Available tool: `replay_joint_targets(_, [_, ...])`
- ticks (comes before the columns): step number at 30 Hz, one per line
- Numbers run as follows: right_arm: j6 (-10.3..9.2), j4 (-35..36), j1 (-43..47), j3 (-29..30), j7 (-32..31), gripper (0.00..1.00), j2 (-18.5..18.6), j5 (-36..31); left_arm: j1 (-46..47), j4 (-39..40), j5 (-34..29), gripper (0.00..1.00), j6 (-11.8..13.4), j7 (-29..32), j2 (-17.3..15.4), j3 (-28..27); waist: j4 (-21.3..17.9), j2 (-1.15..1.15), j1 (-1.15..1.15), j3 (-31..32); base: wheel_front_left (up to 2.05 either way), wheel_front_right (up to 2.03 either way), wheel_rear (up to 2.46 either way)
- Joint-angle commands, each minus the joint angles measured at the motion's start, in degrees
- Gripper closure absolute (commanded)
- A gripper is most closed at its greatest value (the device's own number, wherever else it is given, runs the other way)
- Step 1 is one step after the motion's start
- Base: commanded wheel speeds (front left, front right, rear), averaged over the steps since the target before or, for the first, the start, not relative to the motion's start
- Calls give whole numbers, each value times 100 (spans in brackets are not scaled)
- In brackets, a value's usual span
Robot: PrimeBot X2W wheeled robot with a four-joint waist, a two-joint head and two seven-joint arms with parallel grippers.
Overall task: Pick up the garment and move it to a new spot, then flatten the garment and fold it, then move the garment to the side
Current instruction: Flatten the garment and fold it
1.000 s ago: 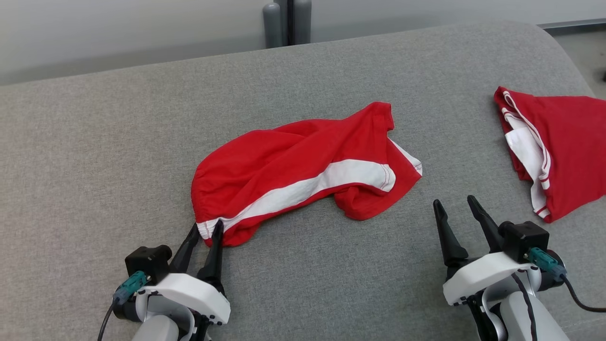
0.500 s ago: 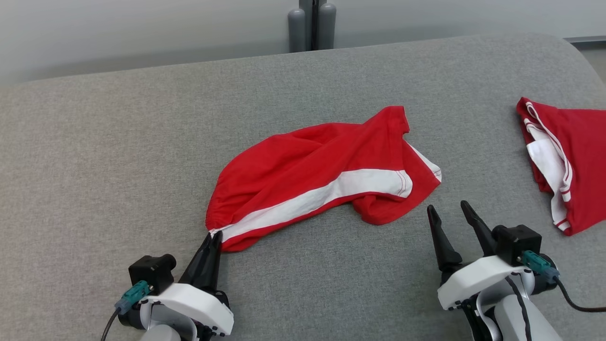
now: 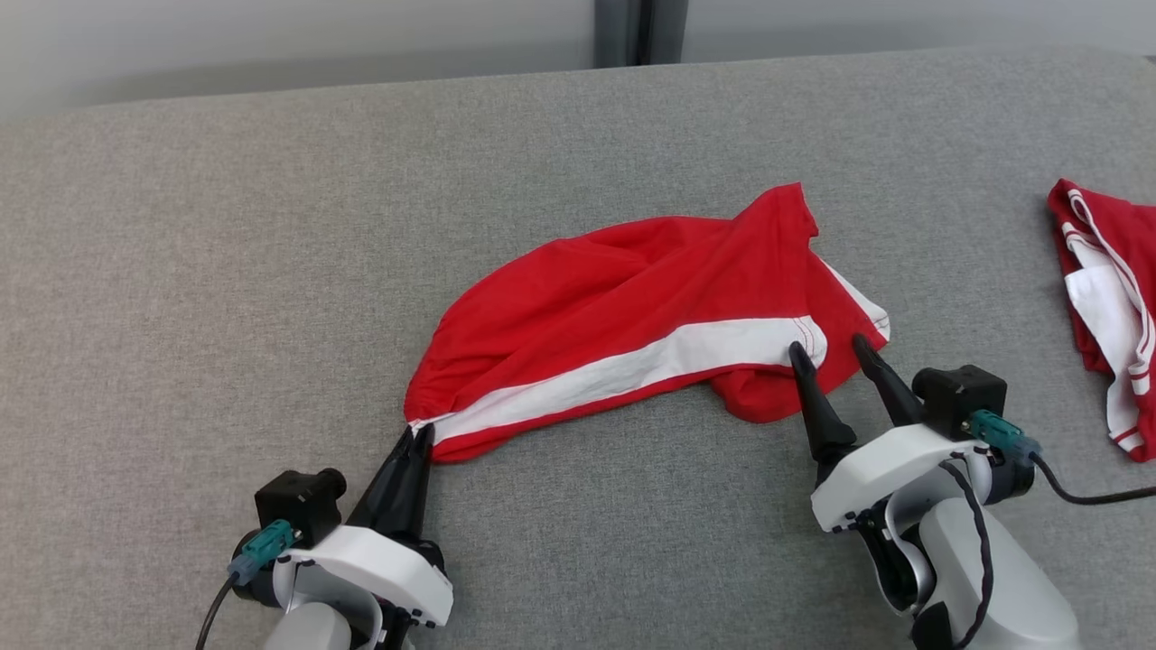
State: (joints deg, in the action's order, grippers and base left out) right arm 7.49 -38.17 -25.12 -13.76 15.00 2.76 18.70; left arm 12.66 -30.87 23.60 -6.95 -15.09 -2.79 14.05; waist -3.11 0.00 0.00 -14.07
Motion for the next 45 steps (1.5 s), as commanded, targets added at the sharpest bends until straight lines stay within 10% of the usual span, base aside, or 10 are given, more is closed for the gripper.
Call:
replay_joint_targets(1, [0,-169,-120,-58,24,0,34,52,107,23,-43,100,1,-6,-25,18,38,0,0,-61,0,0,0])
replay_joint_targets(3, [0,-296,-209,-123,24,9,33,124,136,32,-55,100,6,-5,-25,35,54,0,0,-100,0,0,0])
replay_joint_targets(4, [0,-328,-250,-142,23,33,35,133,160,38,-48,100,7,-5,-27,34,59,0,0,-119,0,0,0])
replay_joint_targets(5, [0,-328,-250,-142,23,33,35,133,160,38,-48,100,7,-5,-27,34,59,0,0,-119,0,0,0])
replay_joint_targets(10, [0,-382,-273,-170,23,100,35,177,198,65,-88,100,5,-3,-25,-5,70,0,0,-162,0,0,0])
replay_joint_targets(25, [0,743,-220,229,24,100,38,298,473,837,-665,100,-48,-7,-62,-452,-29,0,0,539,0,0,0])
replay_joint_targets(45, [0,2141,-1593,719,23,100,217,15,3015,986,274,100,-47,718,-1219,294,-177,0,0,1109,0,0,0])
